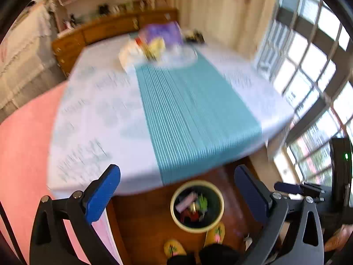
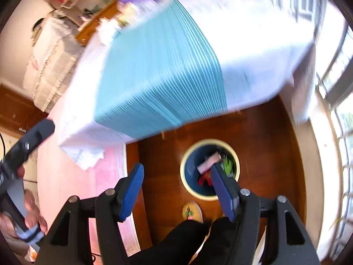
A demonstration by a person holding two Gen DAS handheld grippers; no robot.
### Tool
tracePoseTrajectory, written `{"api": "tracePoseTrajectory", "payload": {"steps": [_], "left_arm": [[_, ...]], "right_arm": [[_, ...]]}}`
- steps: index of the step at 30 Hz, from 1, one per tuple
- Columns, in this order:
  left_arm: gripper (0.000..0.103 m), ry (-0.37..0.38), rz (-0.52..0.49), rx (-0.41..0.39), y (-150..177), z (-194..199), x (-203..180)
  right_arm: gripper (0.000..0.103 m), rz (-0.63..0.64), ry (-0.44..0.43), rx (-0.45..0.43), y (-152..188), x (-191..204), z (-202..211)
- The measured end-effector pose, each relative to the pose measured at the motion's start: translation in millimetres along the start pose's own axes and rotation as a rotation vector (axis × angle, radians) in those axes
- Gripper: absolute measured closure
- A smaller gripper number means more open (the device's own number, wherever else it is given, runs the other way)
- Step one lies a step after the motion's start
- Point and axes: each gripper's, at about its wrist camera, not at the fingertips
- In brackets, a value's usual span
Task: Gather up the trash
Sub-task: 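Raise both tools back over the table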
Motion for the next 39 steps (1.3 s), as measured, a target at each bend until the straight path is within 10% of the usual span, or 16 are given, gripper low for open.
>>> {"api": "tracePoseTrajectory", "payload": {"steps": [8, 20, 30, 39], "left_arm": [[0.001, -0.08, 0.09, -0.142, -69.6, 46.5, 14.3], [0.001, -0.154, 0.173, -0.129, -139.5, 39.0, 17.1], [0.001, -0.159, 0.159, 0.011, -191.4, -48.1, 52.6], [0.001, 0.005, 0.134, 0.207, -248.4, -182.3, 96.7]], "right_arm": [[0.04, 0.201, -0.032, -0.105, -76.9, 44.3, 51.6], [0.04, 0.385, -0.085, -0.156, -179.0, 82.5, 65.4], [0.04, 0.296, -0.051, -0.135, -255.9, 95.6, 3.8], [0.04, 0.047, -0.04, -0.09, -326.8, 88.9, -86.4]]}}
Point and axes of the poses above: each gripper's, at about its wrist camera, not at the fingertips, and z roughly against the way its jaws point, x to its left, y to its underside, and after that the axes turned 9 degrees about -y, right-handed
